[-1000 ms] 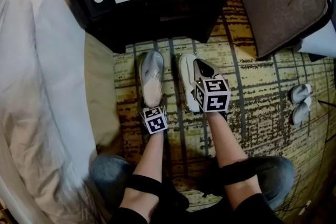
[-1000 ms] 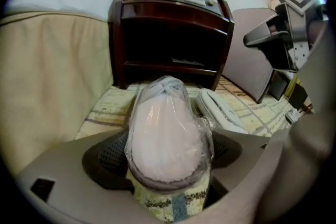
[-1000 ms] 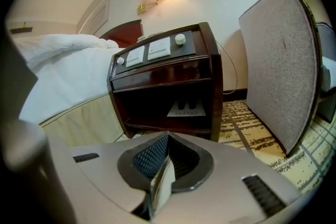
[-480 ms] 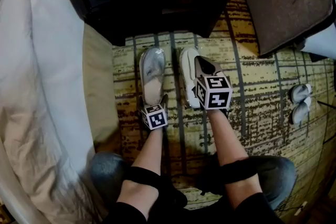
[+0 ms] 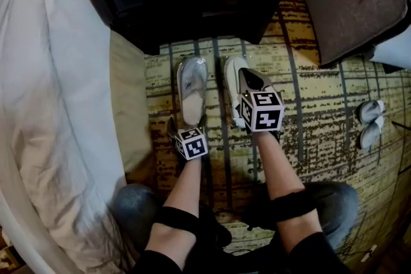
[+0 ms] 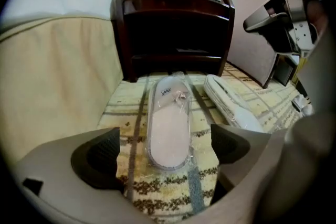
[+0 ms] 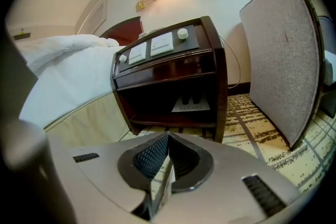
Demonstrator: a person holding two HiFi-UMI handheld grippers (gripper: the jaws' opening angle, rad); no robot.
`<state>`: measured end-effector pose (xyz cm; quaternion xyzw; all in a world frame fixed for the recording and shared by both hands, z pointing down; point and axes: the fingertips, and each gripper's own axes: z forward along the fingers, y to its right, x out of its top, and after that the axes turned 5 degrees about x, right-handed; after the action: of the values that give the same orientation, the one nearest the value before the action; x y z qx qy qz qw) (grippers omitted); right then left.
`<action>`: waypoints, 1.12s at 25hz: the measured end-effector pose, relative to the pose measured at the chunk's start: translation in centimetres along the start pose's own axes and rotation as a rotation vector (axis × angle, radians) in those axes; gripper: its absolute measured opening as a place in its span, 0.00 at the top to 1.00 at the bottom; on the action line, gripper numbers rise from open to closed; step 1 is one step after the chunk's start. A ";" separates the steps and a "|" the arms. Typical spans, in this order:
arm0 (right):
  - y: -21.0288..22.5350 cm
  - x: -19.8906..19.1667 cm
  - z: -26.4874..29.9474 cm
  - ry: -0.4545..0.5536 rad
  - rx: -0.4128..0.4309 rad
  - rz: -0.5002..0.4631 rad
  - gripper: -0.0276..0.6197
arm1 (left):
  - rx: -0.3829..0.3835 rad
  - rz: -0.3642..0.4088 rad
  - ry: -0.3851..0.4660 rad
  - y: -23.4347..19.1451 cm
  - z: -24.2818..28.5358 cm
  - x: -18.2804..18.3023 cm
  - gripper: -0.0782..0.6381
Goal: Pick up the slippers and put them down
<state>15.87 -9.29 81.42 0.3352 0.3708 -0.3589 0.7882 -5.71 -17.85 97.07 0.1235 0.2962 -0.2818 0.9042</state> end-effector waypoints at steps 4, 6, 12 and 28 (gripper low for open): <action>-2.4 2.6 -3.0 -0.051 0.032 0.012 0.95 | 0.010 0.026 -0.013 -0.6 -6.1 3.1 0.21; -3.6 4.4 -5.4 -0.077 0.040 0.017 0.95 | 0.007 0.043 -0.015 -0.6 -9.8 5.1 0.36; -7.7 12.2 -13.4 -0.131 0.056 0.015 0.95 | -0.020 0.039 -0.009 -1.2 -22.3 12.4 0.70; -20.0 34.3 -38.0 -0.176 0.083 -0.014 0.95 | -0.193 0.112 0.126 -2.9 -58.6 33.6 0.89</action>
<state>2.58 -0.27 28.84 0.3322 0.2872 -0.4075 0.8007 -12.36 -11.96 30.04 0.0697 0.3708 -0.1929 0.9058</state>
